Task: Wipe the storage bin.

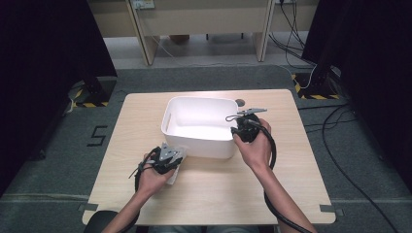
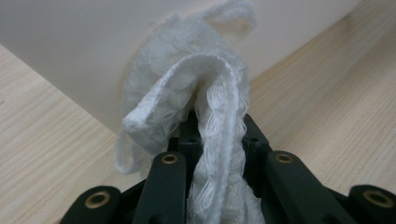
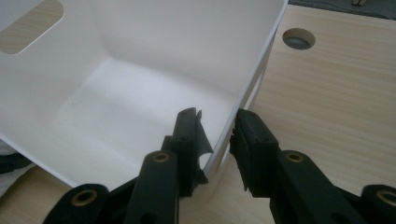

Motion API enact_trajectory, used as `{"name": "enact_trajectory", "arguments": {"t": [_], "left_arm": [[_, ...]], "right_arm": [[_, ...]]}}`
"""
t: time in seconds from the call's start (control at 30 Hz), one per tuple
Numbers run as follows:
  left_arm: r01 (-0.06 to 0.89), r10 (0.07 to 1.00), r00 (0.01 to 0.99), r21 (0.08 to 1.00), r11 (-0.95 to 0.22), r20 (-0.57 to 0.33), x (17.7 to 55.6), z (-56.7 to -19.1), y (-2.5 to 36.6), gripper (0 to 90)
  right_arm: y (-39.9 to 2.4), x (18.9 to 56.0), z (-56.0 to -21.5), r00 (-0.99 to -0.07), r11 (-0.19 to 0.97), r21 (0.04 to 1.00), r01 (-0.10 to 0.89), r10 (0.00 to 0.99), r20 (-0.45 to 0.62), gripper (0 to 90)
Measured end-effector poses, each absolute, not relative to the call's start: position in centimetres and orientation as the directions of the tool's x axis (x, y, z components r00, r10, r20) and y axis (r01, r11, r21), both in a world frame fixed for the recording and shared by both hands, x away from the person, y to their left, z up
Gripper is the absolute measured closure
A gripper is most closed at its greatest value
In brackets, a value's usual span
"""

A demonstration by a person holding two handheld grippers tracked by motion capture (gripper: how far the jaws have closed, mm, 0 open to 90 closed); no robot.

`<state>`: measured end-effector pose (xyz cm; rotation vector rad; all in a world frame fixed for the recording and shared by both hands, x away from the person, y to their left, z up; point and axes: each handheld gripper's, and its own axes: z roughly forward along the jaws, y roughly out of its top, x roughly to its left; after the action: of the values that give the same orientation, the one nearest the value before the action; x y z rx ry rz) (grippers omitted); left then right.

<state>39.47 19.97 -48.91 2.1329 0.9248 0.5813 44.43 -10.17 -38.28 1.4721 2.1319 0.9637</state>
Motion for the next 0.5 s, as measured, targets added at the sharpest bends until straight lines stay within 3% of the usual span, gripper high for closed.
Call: {"name": "enact_trajectory", "arguments": {"t": [0.5], "left_arm": [[0.379,0.777,0.622,0.829,-0.411,0.100,38.6,-45.5,20.5,75.8]], "right_arm": [[-10.2,44.4,-38.3,-0.385,0.221,0.717,0.661,0.920,0.071,70.8]]}}
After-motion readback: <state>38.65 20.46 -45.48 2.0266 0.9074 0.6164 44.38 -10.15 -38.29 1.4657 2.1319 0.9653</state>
